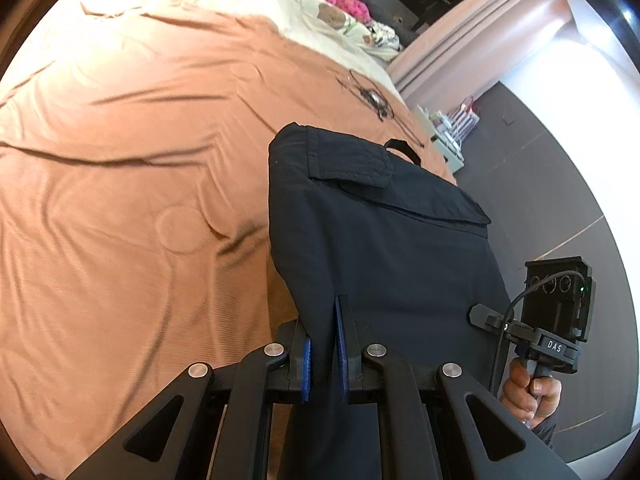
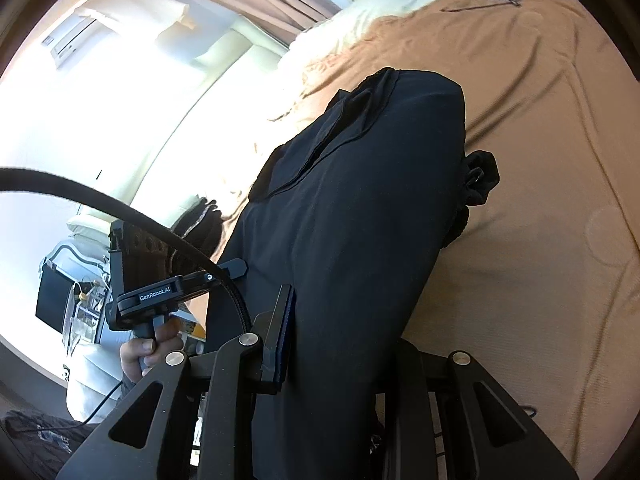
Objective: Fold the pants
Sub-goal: 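Lift the folded black trousers with both tools and carry them toward the headboard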
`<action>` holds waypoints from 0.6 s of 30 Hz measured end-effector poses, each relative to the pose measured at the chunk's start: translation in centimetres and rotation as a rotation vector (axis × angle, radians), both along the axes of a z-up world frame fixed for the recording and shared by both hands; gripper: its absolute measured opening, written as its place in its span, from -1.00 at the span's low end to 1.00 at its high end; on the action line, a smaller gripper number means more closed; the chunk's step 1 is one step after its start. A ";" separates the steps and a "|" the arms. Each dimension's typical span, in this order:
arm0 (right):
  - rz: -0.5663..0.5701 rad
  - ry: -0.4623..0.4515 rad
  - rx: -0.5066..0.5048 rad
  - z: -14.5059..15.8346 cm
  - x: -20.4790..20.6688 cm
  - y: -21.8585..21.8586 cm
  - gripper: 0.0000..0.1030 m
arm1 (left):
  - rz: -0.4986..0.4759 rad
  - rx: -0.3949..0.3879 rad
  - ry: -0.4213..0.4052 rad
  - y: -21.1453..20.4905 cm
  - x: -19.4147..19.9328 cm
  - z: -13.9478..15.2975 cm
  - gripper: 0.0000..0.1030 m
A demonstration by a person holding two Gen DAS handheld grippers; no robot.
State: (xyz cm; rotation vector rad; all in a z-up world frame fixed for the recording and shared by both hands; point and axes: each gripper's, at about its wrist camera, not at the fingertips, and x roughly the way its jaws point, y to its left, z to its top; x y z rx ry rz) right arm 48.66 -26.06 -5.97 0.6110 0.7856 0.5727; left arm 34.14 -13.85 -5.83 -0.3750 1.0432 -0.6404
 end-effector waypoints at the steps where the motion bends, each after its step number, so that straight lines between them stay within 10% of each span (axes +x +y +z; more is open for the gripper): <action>1: 0.004 -0.004 -0.001 0.0 0.1 0.1 -0.58 | 0.006 -0.002 -0.006 0.5 -0.1 0.4 -0.79; 18: 0.128 -0.074 -0.001 0.9 3.8 6.8 -0.58 | 0.187 -0.018 -0.115 14.7 -2.1 6.7 -0.81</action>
